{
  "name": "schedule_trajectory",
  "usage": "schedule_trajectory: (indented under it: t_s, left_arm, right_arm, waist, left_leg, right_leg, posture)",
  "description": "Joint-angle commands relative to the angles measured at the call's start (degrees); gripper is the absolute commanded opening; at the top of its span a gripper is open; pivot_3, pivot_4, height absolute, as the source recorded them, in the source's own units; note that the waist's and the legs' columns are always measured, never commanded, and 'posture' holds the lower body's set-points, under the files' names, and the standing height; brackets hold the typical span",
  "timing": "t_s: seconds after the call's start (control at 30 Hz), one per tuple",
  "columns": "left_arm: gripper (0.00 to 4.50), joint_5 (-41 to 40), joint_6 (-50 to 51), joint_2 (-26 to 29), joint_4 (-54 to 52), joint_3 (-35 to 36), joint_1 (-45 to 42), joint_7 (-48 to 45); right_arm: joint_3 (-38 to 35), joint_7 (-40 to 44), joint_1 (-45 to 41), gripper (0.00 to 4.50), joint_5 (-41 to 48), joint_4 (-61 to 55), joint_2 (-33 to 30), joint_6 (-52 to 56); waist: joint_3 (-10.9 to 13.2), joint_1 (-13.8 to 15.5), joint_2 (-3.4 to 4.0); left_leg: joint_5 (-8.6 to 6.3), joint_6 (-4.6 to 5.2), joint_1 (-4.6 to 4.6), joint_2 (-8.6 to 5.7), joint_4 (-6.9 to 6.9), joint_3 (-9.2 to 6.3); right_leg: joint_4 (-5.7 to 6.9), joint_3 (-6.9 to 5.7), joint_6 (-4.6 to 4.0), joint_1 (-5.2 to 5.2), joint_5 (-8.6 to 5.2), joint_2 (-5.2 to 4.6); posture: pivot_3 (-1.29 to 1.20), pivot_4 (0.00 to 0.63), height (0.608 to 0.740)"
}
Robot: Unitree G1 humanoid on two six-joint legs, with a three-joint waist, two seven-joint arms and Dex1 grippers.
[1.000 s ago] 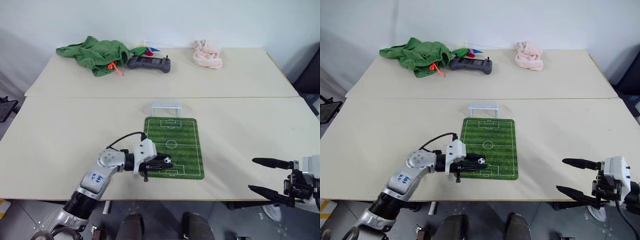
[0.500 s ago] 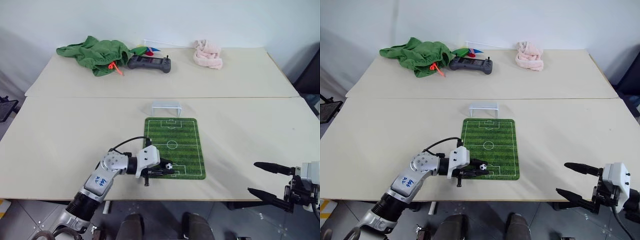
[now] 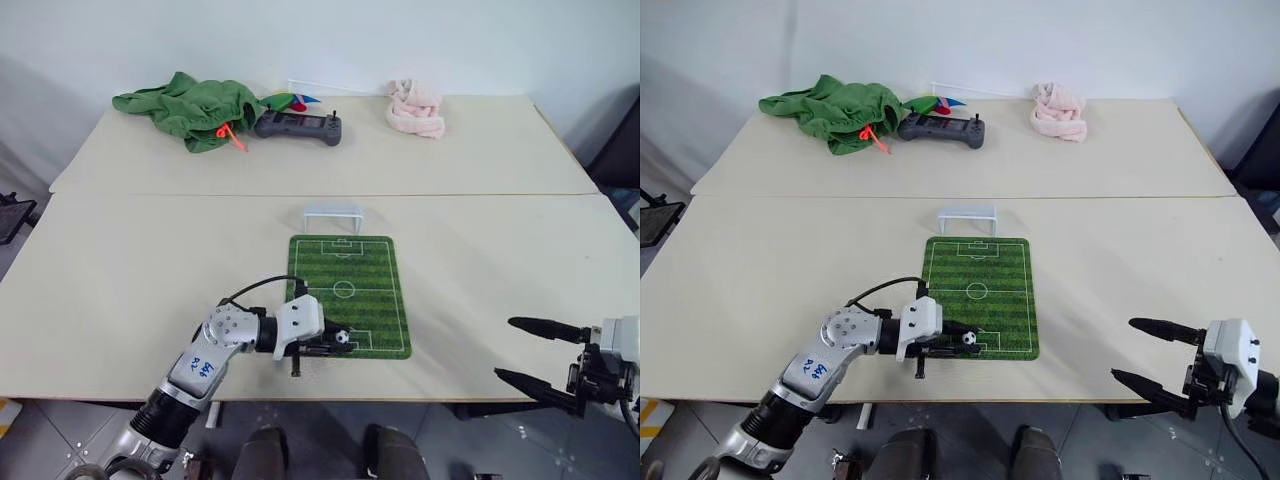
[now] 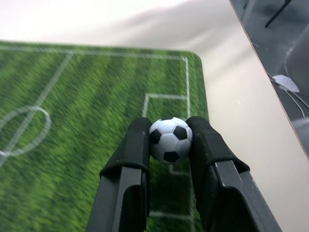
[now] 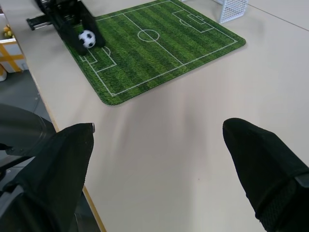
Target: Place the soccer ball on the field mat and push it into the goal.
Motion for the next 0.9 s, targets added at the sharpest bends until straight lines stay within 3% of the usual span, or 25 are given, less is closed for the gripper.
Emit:
schedule_trajectory:
  t_s: [0.03,0.37,0.73,0.77,0.9]
  left_arm:
    - [0.86,0.59,-0.59,0.06,-0.77,-0.28,0.26,0.09]
    - [0.86,1.79,-1.17,-1.41,1.14,-0.20,-0.99,1.34]
    - [4.28,0.85,0.38,-1.19,-0.14,0.39,-0.68,1.57]
    - [4.47,0.75,0.51,-1.09,-0.41,0.49,-0.59,1.58]
    - [4.47,0.66,-0.98,-0.92,-0.68,1.72,-0.98,2.26]
  right_arm:
    - [-1.12,-0.46,-0.24,4.50,0.19,-0.65,-0.54,0.14]
    - [-1.54,-0.27,-0.66,4.50,0.51,-0.30,-0.62,0.10]
    - [-1.49,0.05,-1.52,4.50,0.23,0.45,-0.73,0.13]
    - [-1.49,0.01,-1.54,4.50,0.17,0.49,-0.74,0.12]
    - [-1.43,-0.15,-1.70,4.50,-0.03,0.70,-0.87,0.21]
  waist:
    - [0.00,0.00,0.00]
    - [0.00,0.07,0.00]
    - [0.00,0.03,0.01]
    - [0.00,0.03,0.01]
    - [0.00,0.01,0.01]
  left_leg:
    - [0.00,0.00,0.00,0.00,0.01,0.00]
    - [-0.01,0.01,0.00,0.00,0.07,0.00]
    - [-0.01,0.01,0.01,0.00,0.07,0.00]
    - [-0.01,0.01,0.00,0.00,0.07,0.00]
    - [-0.01,0.01,0.01,0.00,0.07,0.00]
  right_leg:
    - [0.00,0.00,0.00,0.00,0.00,0.00]
    - [0.01,0.00,0.01,0.03,0.01,0.00]
    - [0.03,0.01,0.01,0.03,0.02,0.00]
    - [0.03,0.01,0.01,0.03,0.02,0.00]
    - [0.03,0.01,0.01,0.03,0.02,0.00]
  posture:
    - [0.00,0.150,0.740]
    - [0.00,0.150,0.740]
    - [0.00,0.150,0.740]
    - [0.00,0.150,0.740]
    - [0.00,0.150,0.740]
